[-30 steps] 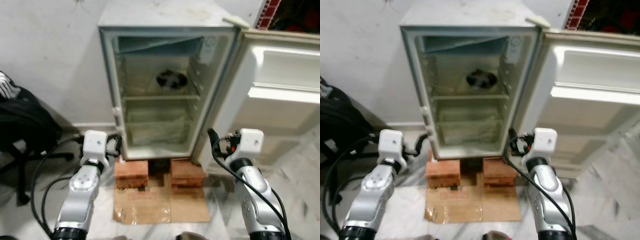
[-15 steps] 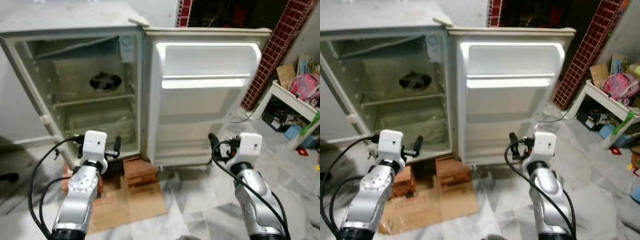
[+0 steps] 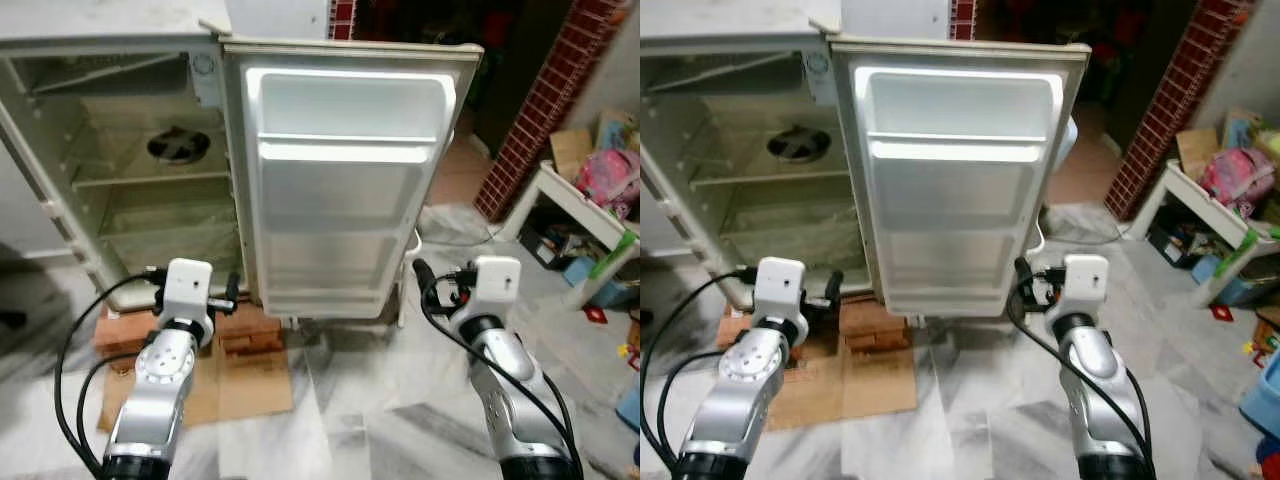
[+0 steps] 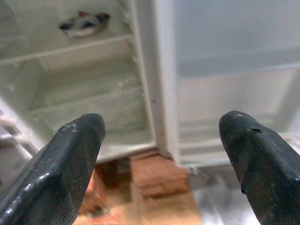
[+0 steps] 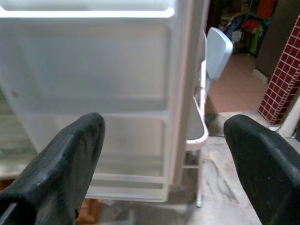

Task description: Restocking fridge

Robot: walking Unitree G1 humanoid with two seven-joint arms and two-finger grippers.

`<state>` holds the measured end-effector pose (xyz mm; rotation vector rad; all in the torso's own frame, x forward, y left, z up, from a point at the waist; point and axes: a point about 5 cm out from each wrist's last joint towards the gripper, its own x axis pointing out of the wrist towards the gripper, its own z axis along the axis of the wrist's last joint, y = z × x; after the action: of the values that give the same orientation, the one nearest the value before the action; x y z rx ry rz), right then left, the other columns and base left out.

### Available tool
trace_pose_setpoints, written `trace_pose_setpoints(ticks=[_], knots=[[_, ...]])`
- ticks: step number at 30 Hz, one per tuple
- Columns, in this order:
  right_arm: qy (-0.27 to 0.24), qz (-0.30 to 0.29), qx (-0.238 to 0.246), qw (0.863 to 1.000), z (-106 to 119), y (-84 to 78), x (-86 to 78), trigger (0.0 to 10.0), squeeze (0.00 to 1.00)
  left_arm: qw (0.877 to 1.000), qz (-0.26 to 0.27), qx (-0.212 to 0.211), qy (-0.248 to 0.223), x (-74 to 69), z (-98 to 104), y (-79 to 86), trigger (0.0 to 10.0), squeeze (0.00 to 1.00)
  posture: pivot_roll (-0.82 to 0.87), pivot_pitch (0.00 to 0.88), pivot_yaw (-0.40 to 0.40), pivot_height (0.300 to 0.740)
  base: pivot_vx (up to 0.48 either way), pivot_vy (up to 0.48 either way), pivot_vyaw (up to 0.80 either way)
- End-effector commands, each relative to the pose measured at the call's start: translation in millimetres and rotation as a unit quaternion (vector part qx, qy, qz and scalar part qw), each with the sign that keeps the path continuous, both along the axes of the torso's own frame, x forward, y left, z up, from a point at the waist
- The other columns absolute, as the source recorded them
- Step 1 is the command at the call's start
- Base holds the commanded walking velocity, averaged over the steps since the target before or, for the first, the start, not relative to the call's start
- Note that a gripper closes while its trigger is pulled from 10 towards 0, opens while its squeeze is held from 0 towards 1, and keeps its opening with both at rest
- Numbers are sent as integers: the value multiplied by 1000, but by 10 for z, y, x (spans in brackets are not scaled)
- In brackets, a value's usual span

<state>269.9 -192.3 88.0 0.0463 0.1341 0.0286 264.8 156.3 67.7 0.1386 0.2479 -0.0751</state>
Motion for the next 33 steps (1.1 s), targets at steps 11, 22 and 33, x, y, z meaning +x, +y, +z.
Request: trace_pose_setpoints(ticks=[11,22,33], knots=[[-17,8,-4,1000,68,43,43,10000,0,1000,13,10,-2,53,42,56,10000,0,-27,14,-7,740,362,-310,800],[-6,30,3,1000,37,74,45,10000,0,1000,9,16,14,59,-3,37,10000,0,-28,11,-10,740,312,-310,470],[49,193,18,980,-68,182,-94,10000,0,1000,9,10,22,40,-21,20,10000,0,-25,17,-12,740,0,-373,0]])
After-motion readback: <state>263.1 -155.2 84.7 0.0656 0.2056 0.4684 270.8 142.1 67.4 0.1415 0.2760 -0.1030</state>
